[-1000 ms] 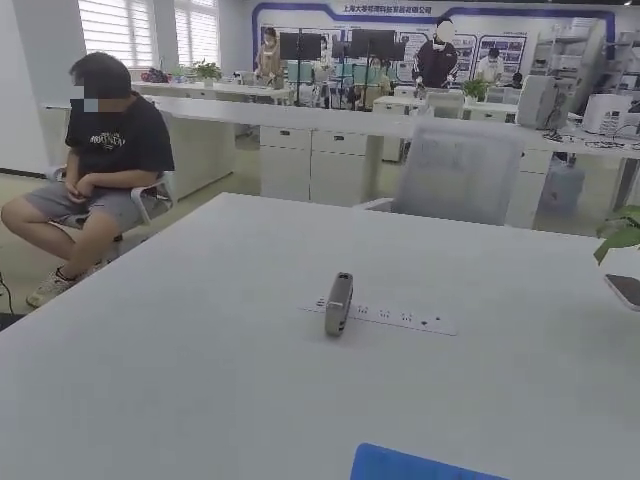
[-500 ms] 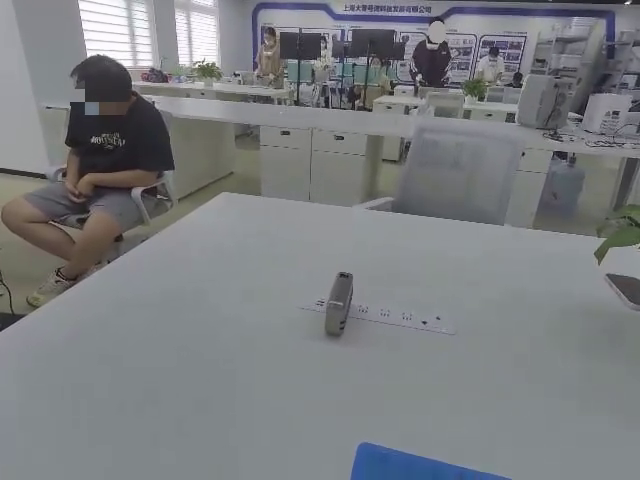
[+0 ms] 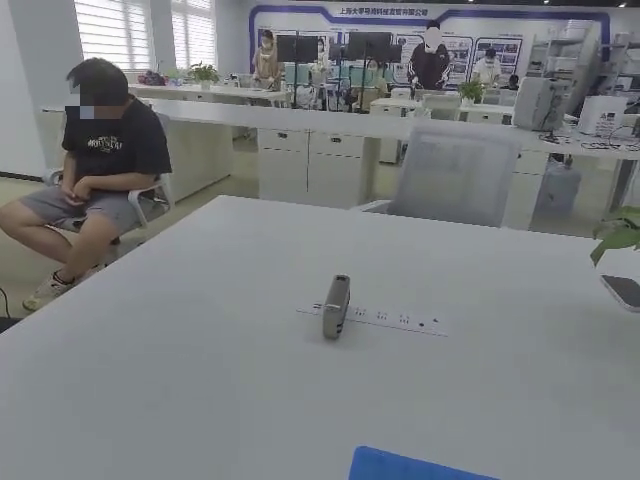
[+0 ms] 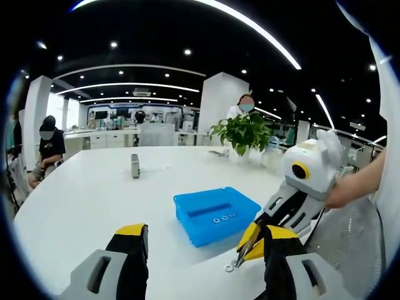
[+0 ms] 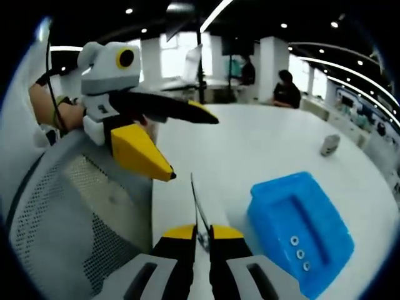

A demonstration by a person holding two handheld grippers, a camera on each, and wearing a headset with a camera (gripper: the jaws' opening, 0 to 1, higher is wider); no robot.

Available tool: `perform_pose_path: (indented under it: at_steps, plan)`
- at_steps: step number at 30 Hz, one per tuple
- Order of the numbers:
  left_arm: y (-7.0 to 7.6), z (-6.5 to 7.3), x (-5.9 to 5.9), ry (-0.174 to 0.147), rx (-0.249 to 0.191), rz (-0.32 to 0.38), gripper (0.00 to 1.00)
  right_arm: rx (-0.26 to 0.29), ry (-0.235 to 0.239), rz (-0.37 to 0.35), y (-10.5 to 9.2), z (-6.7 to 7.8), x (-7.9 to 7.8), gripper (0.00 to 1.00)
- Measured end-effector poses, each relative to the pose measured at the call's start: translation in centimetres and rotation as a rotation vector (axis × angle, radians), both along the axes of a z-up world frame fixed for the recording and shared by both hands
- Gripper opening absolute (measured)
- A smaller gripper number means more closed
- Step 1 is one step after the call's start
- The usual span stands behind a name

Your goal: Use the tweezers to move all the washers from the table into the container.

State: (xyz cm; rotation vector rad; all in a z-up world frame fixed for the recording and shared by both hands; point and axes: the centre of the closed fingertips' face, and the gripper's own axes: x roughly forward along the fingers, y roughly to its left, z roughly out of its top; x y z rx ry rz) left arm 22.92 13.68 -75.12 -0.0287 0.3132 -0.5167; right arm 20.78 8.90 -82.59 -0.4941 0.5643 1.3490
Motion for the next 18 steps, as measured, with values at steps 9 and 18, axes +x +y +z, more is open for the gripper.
perform_pose_path:
  at_steps: [9, 18]
  plan:
    - [-0.1, 0.0, -0.1, -0.001, 0.0, -0.004, 0.76, -0.014, -0.055, -0.011, -0.3, 0.0, 0.2, 0.03]
    - [-0.2, -0.1, -0.1, 0.001, 0.002, -0.009, 0.76, 0.091, -0.007, -0.128, -1.2, 2.6, 2.2, 0.03]
